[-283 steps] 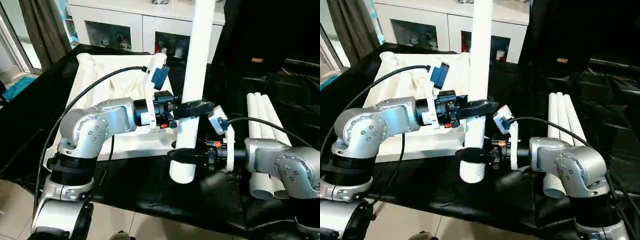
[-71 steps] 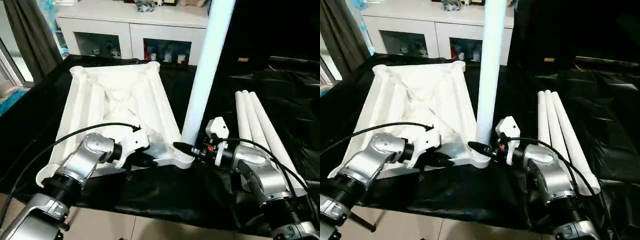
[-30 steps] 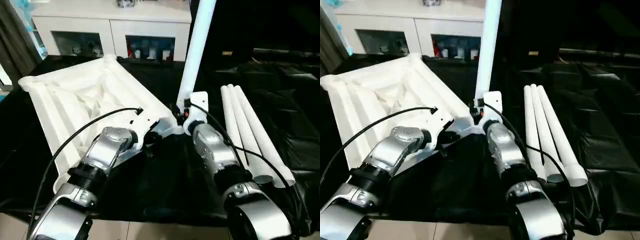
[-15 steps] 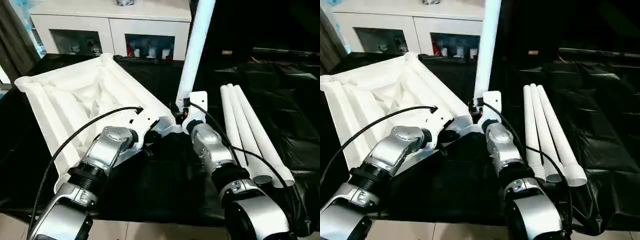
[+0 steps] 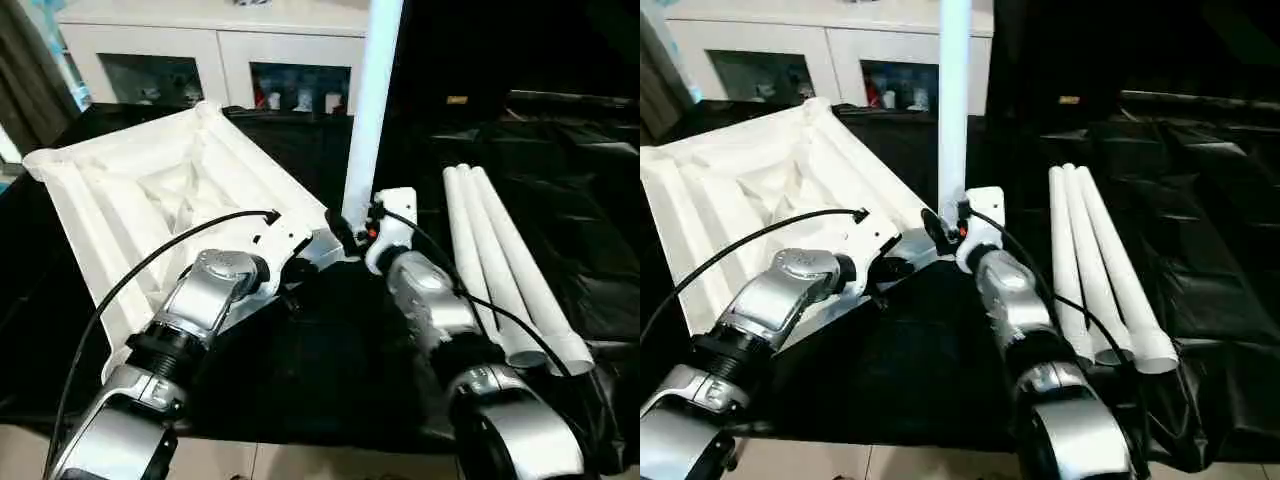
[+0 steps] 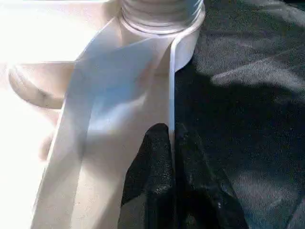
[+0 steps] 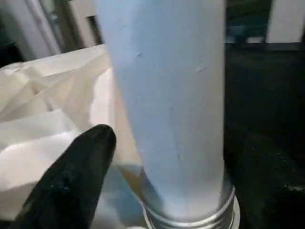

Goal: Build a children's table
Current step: Insert table leg to table base, then rotate leg to tighten

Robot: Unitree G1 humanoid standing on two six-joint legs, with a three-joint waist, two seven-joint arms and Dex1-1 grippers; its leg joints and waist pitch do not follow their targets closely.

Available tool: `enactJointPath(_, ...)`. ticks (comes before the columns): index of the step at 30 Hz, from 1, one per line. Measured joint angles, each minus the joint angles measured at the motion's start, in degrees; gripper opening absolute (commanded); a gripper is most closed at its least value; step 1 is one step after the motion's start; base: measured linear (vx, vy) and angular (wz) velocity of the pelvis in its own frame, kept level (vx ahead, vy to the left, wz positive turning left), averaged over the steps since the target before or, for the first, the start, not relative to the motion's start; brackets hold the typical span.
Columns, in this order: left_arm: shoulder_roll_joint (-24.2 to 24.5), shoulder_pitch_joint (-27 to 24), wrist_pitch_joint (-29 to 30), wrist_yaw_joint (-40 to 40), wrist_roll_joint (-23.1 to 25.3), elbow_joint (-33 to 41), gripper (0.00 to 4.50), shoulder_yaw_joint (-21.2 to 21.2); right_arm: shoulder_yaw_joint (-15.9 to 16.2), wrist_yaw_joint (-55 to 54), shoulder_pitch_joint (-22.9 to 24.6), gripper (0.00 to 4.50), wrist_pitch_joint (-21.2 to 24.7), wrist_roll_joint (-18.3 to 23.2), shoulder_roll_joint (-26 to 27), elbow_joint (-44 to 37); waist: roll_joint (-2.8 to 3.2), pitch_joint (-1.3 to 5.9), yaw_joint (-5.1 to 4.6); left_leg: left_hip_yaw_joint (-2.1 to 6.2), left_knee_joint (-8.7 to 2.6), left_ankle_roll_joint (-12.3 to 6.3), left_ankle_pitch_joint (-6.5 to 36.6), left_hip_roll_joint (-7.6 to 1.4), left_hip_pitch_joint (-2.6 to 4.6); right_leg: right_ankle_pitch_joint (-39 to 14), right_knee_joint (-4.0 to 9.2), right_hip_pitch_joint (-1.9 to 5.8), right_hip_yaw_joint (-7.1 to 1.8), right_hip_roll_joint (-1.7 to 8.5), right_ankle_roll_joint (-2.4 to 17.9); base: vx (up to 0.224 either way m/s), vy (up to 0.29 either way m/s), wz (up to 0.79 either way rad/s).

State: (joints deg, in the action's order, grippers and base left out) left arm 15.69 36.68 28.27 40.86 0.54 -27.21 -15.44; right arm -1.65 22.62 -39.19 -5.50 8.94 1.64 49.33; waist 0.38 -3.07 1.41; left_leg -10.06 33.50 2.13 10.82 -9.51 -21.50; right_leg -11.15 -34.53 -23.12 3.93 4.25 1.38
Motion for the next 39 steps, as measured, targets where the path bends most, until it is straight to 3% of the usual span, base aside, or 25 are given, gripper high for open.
enactJointPath(7,2.4,-1.1,-1.3,4.3,-0.6,1.8,0.0,-0.6,3.5,7.1,5.8,4.14,7.8,-0.6,-5.9,-9.7,0.03,-0.12,1.2,0.0,0.08,-0.02,0.0,-0.03,-0.09,0.0,-0.01,-0.03,0.04,0.0,0.0,0.0,0.0,0.0)
enactJointPath(14,3.1,-1.2,-2.3,6.4,-0.7,2.4,0.0,-0.7,3.9,8.5,7.8,4.14,10.2,-1.3,-7.9,-12.1,0.18,-0.24,1.8,0.0,0.21,-0.01,0.0,-0.04,-0.14,0.0,-0.18,-0.08,0.04,0.02,0.0,0.0,0.0,0.0)
enactJointPath(23,5.4,-2.7,-3.1,10.5,-0.9,4.5,0.0,-1.5,6.1,19.2,13.5,4.14,15.2,1.6,-13.6,-23.9,0.17,-0.25,2.49,0.0,0.37,-0.02,0.0,-0.05,-0.19,0.0,-0.3,-0.1,0.04,0.03,0.0,0.0,0.0,0.0)
enactJointPath(39,9.3,-6.9,-11.3,20.0,-0.8,8.9,0.0,-6.1,9.2,26.8,20.1,4.14,16.6,1.4,-20.4,-34.2,0.2,-0.25,4.55,-0.01,0.71,0.17,0.1,-0.09,-0.25,0.0,-0.49,0.0,0.04,0.1,0.0,0.0,0.0,0.0)
